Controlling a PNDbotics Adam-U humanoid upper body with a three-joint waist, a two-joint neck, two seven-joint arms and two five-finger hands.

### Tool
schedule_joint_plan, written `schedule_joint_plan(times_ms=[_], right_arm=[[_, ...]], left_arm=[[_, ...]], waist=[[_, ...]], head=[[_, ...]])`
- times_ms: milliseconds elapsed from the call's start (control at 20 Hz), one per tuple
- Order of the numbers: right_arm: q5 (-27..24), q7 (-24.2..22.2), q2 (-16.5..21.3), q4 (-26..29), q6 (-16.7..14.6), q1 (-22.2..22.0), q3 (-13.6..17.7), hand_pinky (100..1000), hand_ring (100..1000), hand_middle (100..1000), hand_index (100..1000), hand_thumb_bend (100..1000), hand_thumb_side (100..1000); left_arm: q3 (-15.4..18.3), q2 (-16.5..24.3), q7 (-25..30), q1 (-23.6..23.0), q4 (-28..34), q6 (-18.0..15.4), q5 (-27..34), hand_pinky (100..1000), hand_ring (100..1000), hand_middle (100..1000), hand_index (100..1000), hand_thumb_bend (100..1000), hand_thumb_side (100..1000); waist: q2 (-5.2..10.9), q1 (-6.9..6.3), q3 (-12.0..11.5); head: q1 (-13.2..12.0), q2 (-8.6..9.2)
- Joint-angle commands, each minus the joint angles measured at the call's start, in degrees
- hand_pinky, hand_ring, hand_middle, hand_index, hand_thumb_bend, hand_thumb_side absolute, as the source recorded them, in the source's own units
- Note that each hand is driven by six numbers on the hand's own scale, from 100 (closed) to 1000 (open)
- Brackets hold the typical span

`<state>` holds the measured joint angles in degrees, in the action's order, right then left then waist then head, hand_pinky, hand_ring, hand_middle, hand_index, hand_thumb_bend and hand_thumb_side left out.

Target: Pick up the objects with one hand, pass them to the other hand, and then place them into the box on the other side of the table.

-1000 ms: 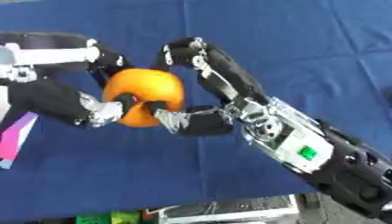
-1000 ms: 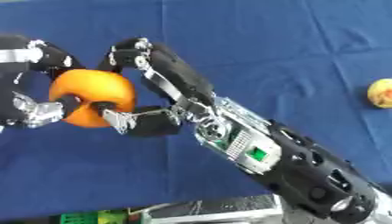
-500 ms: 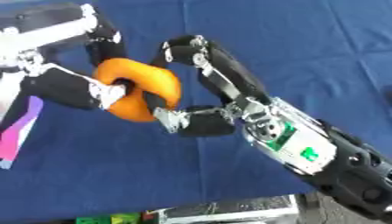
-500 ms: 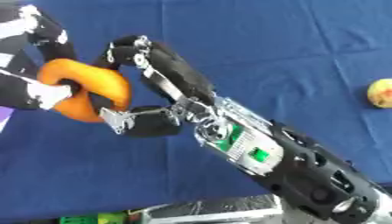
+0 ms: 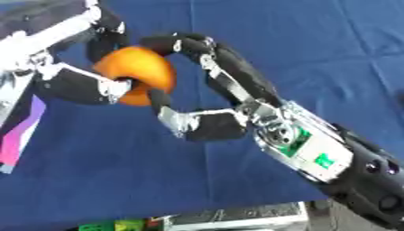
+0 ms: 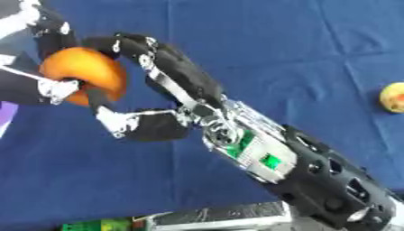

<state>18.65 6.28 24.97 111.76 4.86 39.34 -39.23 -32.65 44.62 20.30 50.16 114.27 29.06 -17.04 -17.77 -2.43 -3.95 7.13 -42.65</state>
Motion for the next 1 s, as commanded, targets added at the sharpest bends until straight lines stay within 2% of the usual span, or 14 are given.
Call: schedule_joint_plan(times_ms=[50,350,550,750,850,1000], right_arm=[[1.09,-1.53,0.74,1.63,1.80,0.58,0.39,892,880,865,998,100,730],[1.89,-3.08,1.16,2.06,2.16,0.23,0.47,894,888,875,1000,100,729],[2.36,-3.31,1.88,2.18,1.85,-0.20,0.65,892,886,872,998,100,718],[2.74,-3.23,2.84,2.79,0.68,-0.70,1.09,889,880,864,989,100,718],[2.91,-2.76,3.45,2.82,-0.39,-1.15,1.45,888,878,862,985,100,713],[3.43,-1.92,4.22,2.83,-1.99,-1.88,1.92,888,877,861,982,100,712]], left_arm=[[1.27,2.08,-1.21,-0.03,0.32,0.44,-1.07,422,351,247,328,100,100],[4.39,5.74,-4.38,-4.18,0.32,0.95,-2.61,414,353,250,334,130,100],[8.37,10.10,-7.24,-9.54,0.32,2.47,-3.06,419,356,255,338,129,100],[14.21,14.22,-11.31,-16.22,0.32,5.23,-2.19,423,354,254,340,100,100],[17.31,15.99,-13.60,-19.84,0.32,7.34,-1.19,425,353,254,340,103,100],[20.51,17.71,-16.52,-24.11,0.00,10.26,0.52,426,353,255,342,100,100]], waist=[[0.88,-0.03,0.06],[0.84,-0.07,0.22],[0.85,0.17,0.29],[0.87,0.69,0.47],[0.80,1.17,0.50],[0.60,1.84,0.73]], head=[[-0.30,0.79],[-0.89,1.33],[-2.06,1.66],[-5.11,2.34],[-7.40,3.00],[-10.04,3.88]])
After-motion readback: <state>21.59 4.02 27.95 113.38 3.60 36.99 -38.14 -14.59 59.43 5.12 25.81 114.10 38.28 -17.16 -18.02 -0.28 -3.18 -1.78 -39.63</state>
